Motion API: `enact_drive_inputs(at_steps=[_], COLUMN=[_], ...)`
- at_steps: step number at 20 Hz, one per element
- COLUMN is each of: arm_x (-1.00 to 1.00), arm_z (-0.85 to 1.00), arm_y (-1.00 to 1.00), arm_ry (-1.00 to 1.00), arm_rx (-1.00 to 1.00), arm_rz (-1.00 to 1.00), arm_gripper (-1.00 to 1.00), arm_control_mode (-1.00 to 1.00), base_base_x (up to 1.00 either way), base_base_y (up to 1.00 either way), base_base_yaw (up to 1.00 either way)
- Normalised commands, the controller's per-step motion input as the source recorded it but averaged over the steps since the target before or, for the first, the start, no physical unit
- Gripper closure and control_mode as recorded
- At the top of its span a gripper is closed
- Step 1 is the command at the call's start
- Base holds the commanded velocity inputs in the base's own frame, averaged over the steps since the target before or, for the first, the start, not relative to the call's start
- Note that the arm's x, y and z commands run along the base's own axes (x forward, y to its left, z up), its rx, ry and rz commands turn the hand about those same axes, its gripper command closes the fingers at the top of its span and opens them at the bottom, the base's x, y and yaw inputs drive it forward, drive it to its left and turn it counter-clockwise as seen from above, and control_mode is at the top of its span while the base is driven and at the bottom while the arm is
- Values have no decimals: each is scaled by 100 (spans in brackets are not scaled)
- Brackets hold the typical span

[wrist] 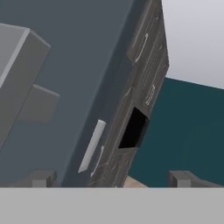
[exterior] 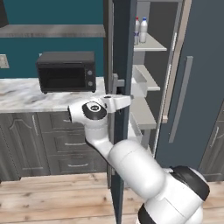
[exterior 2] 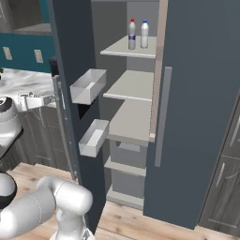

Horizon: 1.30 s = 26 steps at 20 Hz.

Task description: Take the bottled waters from the counter and place them in the freezer to freeze. Close the freezer door after placing the bottles.

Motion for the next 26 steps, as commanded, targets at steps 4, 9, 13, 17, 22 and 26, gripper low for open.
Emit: enact_drive_inputs(at_steps=[4, 9, 13, 17, 22, 26], arm_x=[9, 20, 47, 70, 70, 74], arm_z=[-8, -11, -13, -13, -13, -14], arm_y=[-72, -84, -83, -81, -82, -79], arm_ry=[-1, -3, -1, 0, 0, 0], arm_rx=[0, -2, -2, 0, 0, 0], arm_rz=[0, 0, 0, 0, 0, 0], arm_gripper=[-100, -100, -100, -100, -100, -100], arm_control_mode=[-100, -100, -100, -100, -100, -100], base_base_x=[0, 0, 0, 0, 0, 0], base_base_y=[0, 0, 0, 0, 0, 0], base_base_yaw=[0, 0, 0, 0, 0, 0])
